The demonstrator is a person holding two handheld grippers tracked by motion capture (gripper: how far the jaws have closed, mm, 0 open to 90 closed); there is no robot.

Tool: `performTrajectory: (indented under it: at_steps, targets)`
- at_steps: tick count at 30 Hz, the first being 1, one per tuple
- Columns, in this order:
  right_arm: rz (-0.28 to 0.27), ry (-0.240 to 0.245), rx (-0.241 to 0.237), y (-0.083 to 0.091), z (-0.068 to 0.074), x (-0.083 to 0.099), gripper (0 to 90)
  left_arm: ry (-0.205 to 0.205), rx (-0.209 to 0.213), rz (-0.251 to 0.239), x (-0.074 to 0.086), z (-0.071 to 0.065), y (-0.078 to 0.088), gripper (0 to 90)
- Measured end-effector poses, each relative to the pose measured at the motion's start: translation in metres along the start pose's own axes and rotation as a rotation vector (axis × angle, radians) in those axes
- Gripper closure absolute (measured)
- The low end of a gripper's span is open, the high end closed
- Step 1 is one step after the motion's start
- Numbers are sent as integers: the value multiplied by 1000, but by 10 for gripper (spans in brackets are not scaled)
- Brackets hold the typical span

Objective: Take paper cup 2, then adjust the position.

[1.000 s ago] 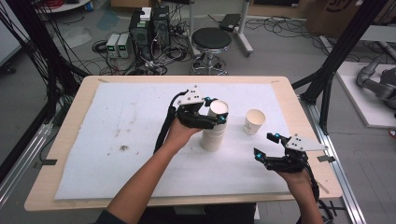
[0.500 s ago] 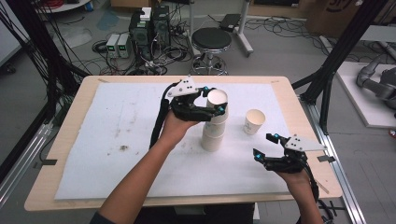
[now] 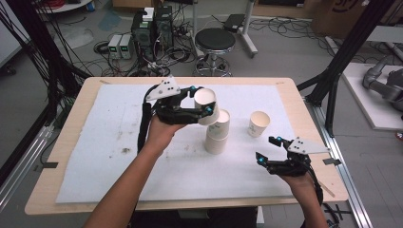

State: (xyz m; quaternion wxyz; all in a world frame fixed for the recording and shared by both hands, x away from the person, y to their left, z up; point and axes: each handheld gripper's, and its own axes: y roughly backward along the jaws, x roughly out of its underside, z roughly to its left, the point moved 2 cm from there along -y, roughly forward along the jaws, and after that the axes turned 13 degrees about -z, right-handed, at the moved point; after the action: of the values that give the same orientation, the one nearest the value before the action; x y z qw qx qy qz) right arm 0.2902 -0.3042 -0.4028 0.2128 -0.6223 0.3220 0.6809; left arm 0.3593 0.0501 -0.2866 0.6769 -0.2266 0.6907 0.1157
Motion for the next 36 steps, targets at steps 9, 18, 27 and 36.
performTrajectory:
  at_steps: [9,18,27,36]
  targets:
    - [12,4,-25,-6,2,2,203,4,-45,13,17,8,49,344]
    - [16,-4,-48,-13,4,2,203,40,-101,45,51,13,98,344]
    - [20,1,-66,-15,8,2,203,61,-109,46,66,10,114,344]
    - [14,-3,-130,-21,15,0,203,59,-78,50,69,-1,118,344]
